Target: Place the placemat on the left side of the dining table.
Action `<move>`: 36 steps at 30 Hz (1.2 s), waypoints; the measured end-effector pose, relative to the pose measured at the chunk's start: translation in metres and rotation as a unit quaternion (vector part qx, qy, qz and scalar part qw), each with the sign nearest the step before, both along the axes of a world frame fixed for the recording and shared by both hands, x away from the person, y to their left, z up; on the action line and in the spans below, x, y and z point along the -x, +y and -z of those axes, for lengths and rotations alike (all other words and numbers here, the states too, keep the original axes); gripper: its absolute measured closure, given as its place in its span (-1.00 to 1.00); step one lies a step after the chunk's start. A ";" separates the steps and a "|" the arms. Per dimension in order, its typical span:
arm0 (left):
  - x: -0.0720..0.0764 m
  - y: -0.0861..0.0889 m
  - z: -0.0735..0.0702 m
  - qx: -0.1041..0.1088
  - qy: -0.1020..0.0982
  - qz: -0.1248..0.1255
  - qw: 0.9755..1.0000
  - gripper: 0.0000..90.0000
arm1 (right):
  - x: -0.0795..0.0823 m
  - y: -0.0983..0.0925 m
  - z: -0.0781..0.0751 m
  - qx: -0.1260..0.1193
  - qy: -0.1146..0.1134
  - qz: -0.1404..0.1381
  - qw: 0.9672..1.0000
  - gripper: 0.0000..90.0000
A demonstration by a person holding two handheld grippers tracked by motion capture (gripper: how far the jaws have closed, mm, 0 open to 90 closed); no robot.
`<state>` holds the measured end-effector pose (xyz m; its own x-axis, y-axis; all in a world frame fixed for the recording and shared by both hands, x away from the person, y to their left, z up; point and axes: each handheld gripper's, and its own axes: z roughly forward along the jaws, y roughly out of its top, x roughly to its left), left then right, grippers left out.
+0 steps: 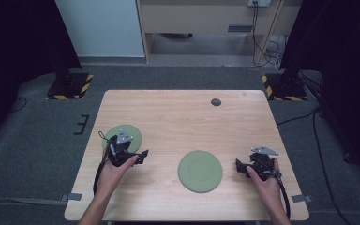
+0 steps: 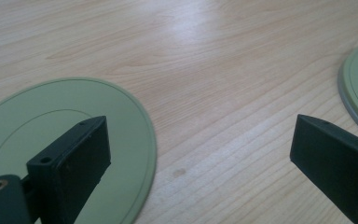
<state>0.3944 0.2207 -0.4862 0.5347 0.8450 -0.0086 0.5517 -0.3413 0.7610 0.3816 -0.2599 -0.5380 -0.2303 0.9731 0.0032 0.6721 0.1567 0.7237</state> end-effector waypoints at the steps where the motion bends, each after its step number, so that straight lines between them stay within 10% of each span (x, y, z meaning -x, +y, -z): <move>1: 0.000 0.000 0.000 0.000 0.000 0.000 1.000 -0.90 | 0.000 0.000 0.000 0.000 0.000 0.000 1.000 -0.90; 36: 0.026 -0.036 0.014 -0.014 0.007 0.064 0.998 -0.90 | 0.001 -0.001 0.000 0.001 0.001 -0.002 1.000 -0.90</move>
